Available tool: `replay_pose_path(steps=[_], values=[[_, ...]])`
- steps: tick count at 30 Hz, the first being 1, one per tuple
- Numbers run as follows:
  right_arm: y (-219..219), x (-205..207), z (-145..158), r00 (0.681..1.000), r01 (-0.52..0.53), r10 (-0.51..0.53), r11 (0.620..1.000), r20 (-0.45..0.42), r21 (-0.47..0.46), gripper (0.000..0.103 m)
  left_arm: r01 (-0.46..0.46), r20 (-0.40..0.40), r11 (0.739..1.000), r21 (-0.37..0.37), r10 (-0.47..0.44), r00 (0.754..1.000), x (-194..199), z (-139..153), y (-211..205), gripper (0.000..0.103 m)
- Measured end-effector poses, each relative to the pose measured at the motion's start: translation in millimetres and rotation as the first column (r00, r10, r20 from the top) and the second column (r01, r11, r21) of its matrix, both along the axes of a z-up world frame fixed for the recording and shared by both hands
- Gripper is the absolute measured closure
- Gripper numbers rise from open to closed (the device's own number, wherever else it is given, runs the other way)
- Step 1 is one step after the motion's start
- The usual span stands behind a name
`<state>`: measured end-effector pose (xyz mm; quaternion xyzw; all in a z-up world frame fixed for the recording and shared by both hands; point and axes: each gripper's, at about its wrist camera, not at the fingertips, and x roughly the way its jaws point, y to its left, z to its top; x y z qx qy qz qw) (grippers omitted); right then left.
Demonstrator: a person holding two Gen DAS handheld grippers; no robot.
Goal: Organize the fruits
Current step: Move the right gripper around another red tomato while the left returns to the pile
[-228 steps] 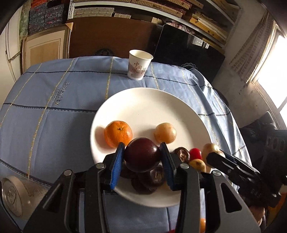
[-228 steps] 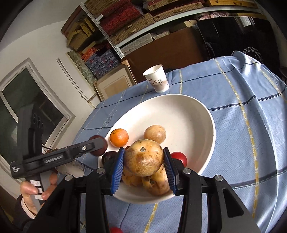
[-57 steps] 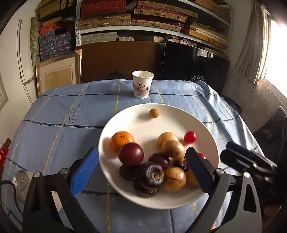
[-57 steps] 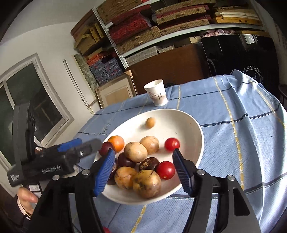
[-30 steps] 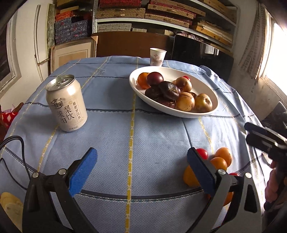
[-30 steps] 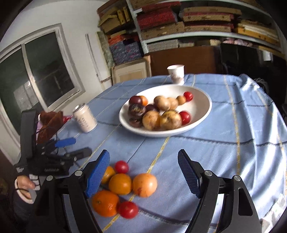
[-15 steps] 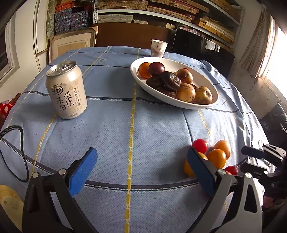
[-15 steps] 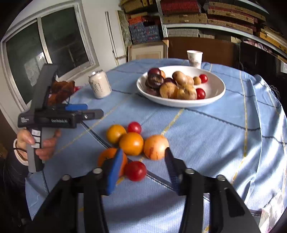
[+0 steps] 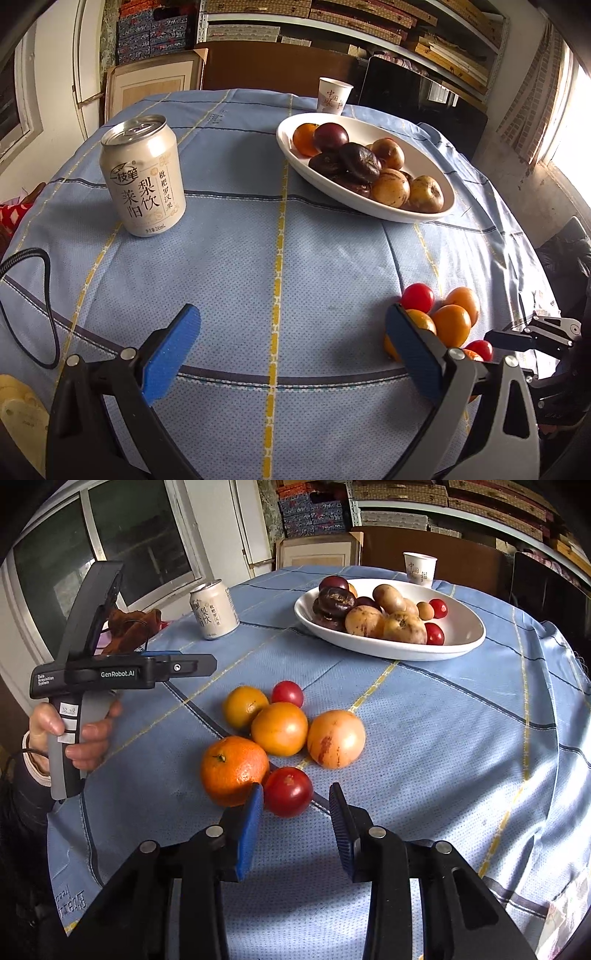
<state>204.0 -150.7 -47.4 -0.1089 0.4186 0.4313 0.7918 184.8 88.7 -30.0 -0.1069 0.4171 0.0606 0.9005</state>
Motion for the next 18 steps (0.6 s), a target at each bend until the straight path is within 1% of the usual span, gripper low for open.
replay_pose_path(steps=[10,16,18], values=[[3.2,1.7,-1.9,1.0,0.002,-0.002,1.0,-0.003,0.022,0.065,-0.003,0.013,1.0,-0.004,0.003,1.0,-2.9,3.3,1.2,0.005],[3.3,11.1,-9.2,0.996,0.016,-0.01,0.998,-0.094,0.066,0.066,-0.009,0.017,1.0,-0.007,0.009,1.0,-3.4,4.2,2.7,0.005],[5.3,11.7,-11.3,0.994,0.008,0.0,0.997,-0.111,0.072,0.068,-0.011,0.018,1.0,-0.005,0.011,1.0,-3.2,4.2,3.0,0.005]])
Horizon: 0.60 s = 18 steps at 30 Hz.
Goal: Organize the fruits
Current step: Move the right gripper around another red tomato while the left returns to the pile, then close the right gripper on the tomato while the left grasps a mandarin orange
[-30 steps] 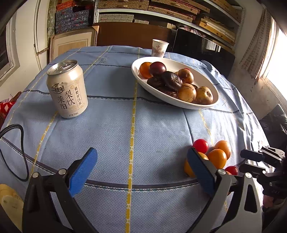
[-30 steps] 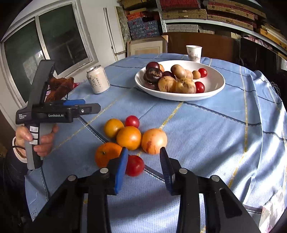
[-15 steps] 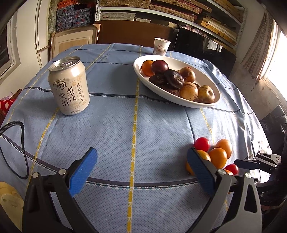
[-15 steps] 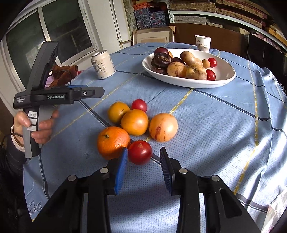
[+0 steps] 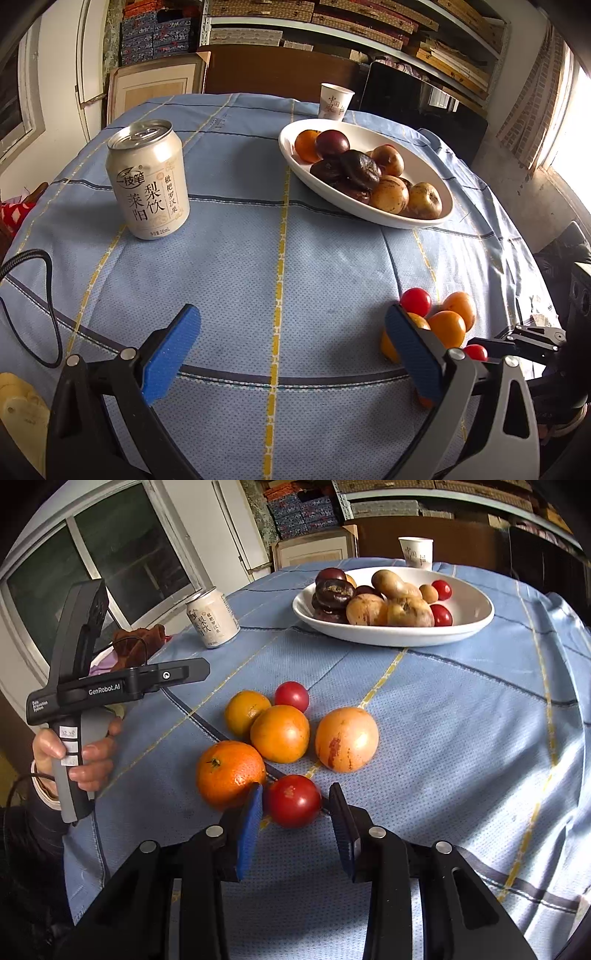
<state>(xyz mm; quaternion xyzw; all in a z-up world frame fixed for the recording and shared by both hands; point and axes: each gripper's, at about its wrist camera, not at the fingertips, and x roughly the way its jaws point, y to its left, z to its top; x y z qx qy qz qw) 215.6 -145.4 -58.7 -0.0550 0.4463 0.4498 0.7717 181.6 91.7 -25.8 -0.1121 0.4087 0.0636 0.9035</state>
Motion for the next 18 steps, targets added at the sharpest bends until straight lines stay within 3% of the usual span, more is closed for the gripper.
replay_pose_path(steps=[5,10,14,16,18], values=[[1.6,-0.9,0.1,1.0,0.01,-0.01,1.0,0.008,0.0,0.074,0.002,0.008,1.0,0.004,-0.002,1.0,-0.7,0.6,0.1,0.005],[-16.8,8.0,13.4,0.998,0.065,-0.066,0.994,0.007,0.084,0.074,0.041,0.034,0.999,0.001,-0.041,0.999,-6.3,5.7,-4.8,0.005],[-26.2,15.9,14.6,0.992,0.127,-0.127,0.988,0.003,0.084,0.074,0.184,0.069,0.983,-0.02,-0.182,0.981,-10.9,10.6,-25.8,0.005],[-27.4,19.4,11.8,0.991,0.13,-0.128,0.988,-0.026,0.083,0.074,0.271,0.083,0.962,-0.018,-0.269,0.96,-14.8,12.2,-40.3,0.005],[-27.0,19.9,10.5,0.991,0.132,-0.13,0.989,-0.027,0.073,0.074,0.35,0.097,0.936,0.032,-0.351,0.931,-21.2,13.3,-58.6,0.005]])
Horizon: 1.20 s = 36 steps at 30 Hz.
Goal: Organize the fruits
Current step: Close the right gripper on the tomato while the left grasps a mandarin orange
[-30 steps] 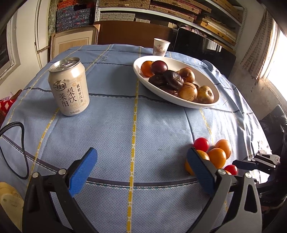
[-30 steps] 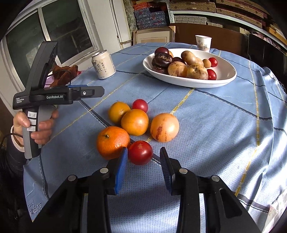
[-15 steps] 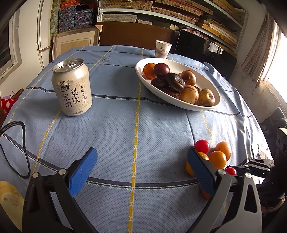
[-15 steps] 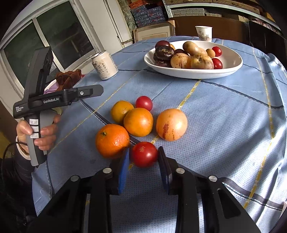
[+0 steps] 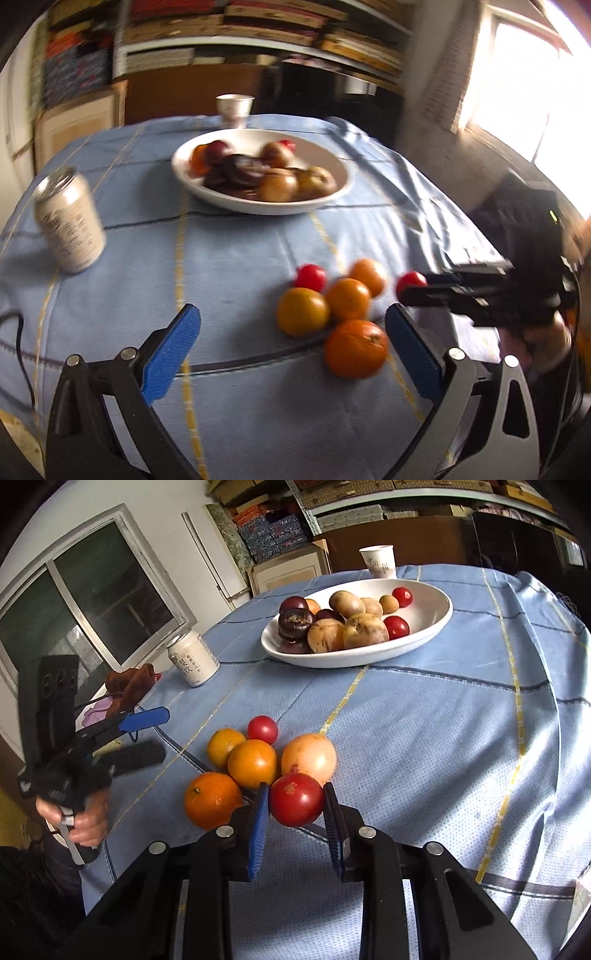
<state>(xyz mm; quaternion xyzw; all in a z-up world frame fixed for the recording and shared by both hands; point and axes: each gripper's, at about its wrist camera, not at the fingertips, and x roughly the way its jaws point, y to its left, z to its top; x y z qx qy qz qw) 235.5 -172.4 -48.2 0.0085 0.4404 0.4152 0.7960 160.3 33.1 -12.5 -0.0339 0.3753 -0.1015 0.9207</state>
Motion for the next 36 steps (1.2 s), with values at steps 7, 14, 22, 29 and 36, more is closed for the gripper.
replay_pose_path(steps=[7,14,22,29,36], values=[[2.6,-0.7,-3.4,1.0,-0.001,0.0,1.0,-0.005,-0.021,0.074,0.183,-0.012,0.98,0.078,-0.182,0.983,-10.5,-7.5,-38.3,0.037],[4.4,-1.1,-5.0,1.0,-0.002,0.002,0.999,-0.007,-0.033,0.074,0.22,-0.079,0.975,0.042,-0.216,0.973,-6.8,-18.4,-40.1,0.046],[4.5,-1.1,-5.1,1.0,0.003,-0.004,0.999,-0.009,-0.037,0.074,0.216,-0.128,0.976,0.014,-0.212,0.969,3.7,-26.0,-38.4,0.055],[4.2,-2.0,-5.0,1.0,0.001,-0.001,0.999,-0.01,-0.036,0.074,0.21,-0.148,0.977,0.03,-0.203,0.968,9.6,-28.5,-42.5,0.057],[4.3,-2.4,-5.4,1.0,0.001,-0.002,0.999,-0.008,-0.04,0.074,0.209,-0.188,0.977,0.037,-0.198,0.962,15.1,-34.7,-46.7,0.056]])
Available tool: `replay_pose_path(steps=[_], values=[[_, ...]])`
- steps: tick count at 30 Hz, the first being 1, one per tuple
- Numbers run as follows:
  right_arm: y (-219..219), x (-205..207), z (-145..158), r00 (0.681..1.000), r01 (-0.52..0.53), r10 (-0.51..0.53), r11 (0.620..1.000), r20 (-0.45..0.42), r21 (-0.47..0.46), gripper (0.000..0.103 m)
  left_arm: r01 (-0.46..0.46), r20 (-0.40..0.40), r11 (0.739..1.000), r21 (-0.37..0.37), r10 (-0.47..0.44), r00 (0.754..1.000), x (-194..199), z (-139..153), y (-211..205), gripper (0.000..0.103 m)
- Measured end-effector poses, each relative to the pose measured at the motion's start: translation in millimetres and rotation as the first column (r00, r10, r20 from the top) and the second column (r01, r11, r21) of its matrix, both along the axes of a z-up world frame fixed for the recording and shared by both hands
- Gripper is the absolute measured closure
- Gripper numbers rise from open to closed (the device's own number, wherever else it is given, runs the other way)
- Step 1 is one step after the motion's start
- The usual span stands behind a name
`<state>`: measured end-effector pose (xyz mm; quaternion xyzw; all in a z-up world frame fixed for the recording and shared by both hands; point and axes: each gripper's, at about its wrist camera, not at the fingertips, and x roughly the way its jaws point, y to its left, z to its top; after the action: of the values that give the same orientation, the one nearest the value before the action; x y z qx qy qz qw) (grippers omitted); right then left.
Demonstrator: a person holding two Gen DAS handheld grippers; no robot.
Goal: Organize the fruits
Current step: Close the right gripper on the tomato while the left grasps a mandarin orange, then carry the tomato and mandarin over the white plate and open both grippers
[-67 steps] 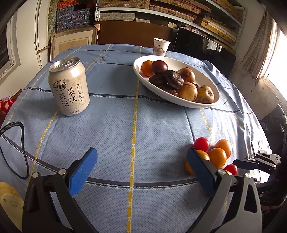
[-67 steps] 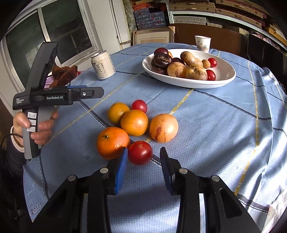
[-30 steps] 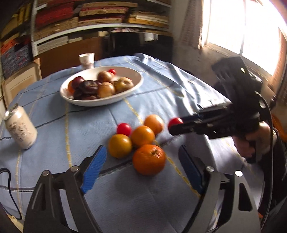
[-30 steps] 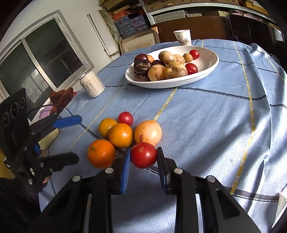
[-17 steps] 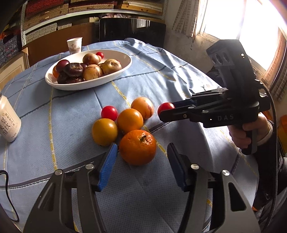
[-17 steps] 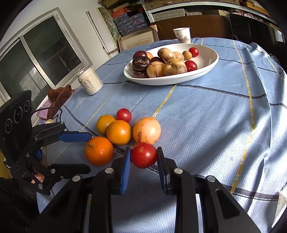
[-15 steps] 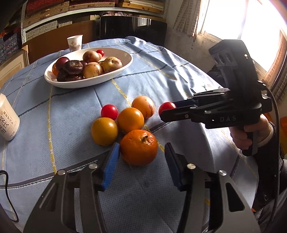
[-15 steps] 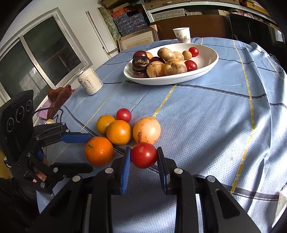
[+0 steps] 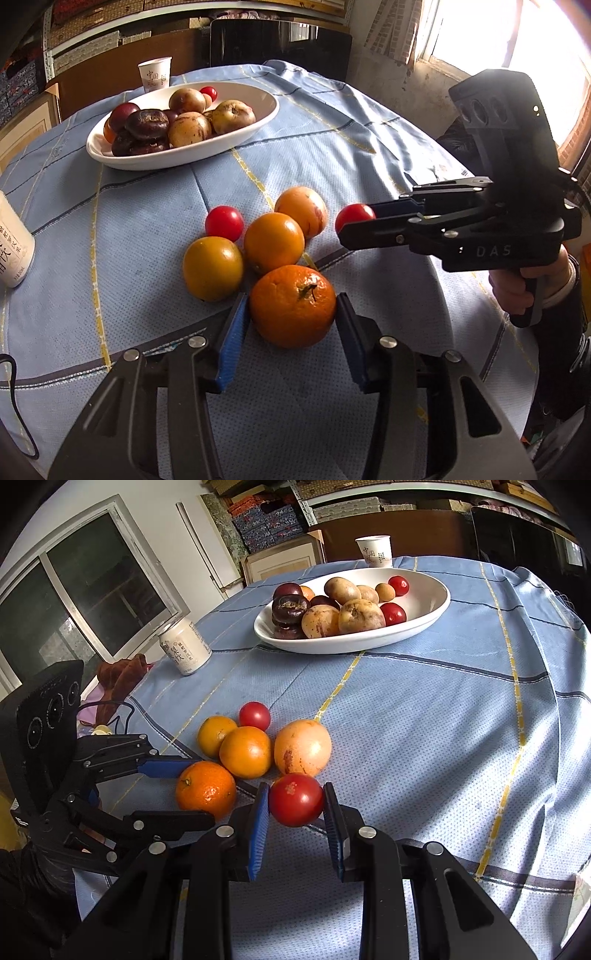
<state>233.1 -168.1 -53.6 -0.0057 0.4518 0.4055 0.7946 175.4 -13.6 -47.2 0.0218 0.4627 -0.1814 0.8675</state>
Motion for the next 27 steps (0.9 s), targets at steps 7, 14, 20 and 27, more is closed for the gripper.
replay_pose_path(steps=[7,14,20,27], values=[[0.9,0.3,-2.3,1.0,-0.012,0.012,1.0,-0.006,0.0,0.074,-0.027,-0.004,0.999,-0.045,0.026,1.0,0.3,1.4,8.9,0.057],[-5.8,1.9,0.7,1.0,0.007,-0.006,0.999,-0.026,0.053,0.074,-0.115,0.08,0.987,-0.111,0.125,0.989,-5.3,20.0,31.6,0.057],[8.2,16.1,39.6,0.999,0.023,-0.025,0.995,0.028,0.093,0.074,-0.186,0.12,0.978,-0.093,0.196,0.973,18.1,57.1,59.0,0.057],[16.7,70.0,73.8,0.976,0.17,-0.196,0.958,0.098,0.231,0.074,-0.267,0.149,0.951,-0.156,0.29,0.945,67.7,95.2,87.4,0.057]])
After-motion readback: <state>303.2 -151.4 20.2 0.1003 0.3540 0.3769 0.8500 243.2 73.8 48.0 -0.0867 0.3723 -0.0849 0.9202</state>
